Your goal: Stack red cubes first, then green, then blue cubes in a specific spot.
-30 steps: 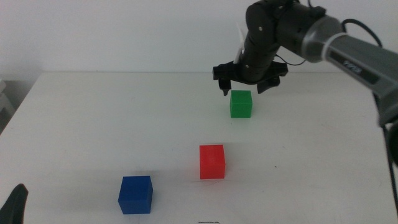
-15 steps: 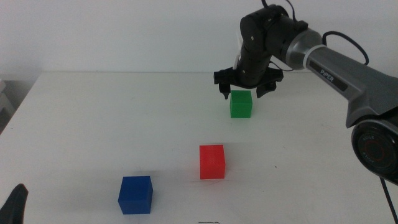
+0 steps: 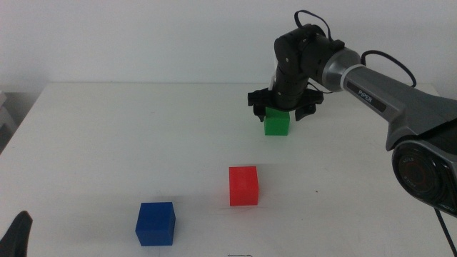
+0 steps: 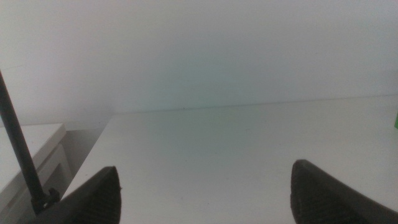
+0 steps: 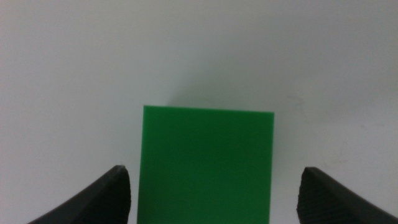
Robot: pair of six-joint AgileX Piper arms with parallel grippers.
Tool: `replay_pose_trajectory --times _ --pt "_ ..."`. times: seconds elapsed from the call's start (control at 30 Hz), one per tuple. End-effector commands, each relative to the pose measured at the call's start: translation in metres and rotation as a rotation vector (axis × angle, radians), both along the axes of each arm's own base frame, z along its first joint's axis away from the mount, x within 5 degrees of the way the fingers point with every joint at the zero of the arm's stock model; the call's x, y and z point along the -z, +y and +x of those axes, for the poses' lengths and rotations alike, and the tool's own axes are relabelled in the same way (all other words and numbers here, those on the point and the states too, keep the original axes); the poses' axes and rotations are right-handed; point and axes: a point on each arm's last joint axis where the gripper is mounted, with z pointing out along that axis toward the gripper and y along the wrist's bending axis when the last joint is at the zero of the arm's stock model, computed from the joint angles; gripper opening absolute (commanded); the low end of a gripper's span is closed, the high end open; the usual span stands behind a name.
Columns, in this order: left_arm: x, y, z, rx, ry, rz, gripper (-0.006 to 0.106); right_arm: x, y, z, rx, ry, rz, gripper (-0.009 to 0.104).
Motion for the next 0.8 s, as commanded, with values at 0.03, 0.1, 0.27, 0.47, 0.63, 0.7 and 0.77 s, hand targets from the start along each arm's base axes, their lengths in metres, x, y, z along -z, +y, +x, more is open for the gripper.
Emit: replay_pose_trajectory --times 0.03,0.1,0.27,0.47,0.63,0.7,0.77 --pt "-0.01 0.0 -0.002 0.004 -0.102 -0.013 0.094 -0.045 -0.006 0.004 0.011 -0.14 0.043 0.075" --pt "-0.01 0.0 -0.002 0.004 -0.102 -0.013 0.094 -0.043 -0.006 0.005 0.015 -0.139 0.044 0.074" --pt "-0.01 0.0 -0.002 0.004 -0.102 -0.013 0.094 -0.042 -0.007 0.005 0.026 -0.138 0.048 0.059" --pt "-0.01 0.0 -0.002 0.004 -0.102 -0.013 0.094 -0.044 -0.009 0.005 0.046 -0.129 0.048 0.015" --pt "-0.01 0.0 -0.002 0.004 -0.102 -0.013 0.094 -0.058 -0.011 -0.001 0.052 -0.109 0.043 -0.001" --pt "-0.01 0.0 -0.002 0.004 -0.102 -0.013 0.094 -0.07 -0.01 -0.008 0.05 -0.101 0.034 -0.001" --pt "-0.01 0.0 -0.002 0.004 -0.102 -0.013 0.094 -0.08 -0.005 -0.019 0.037 -0.103 0.023 -0.001"
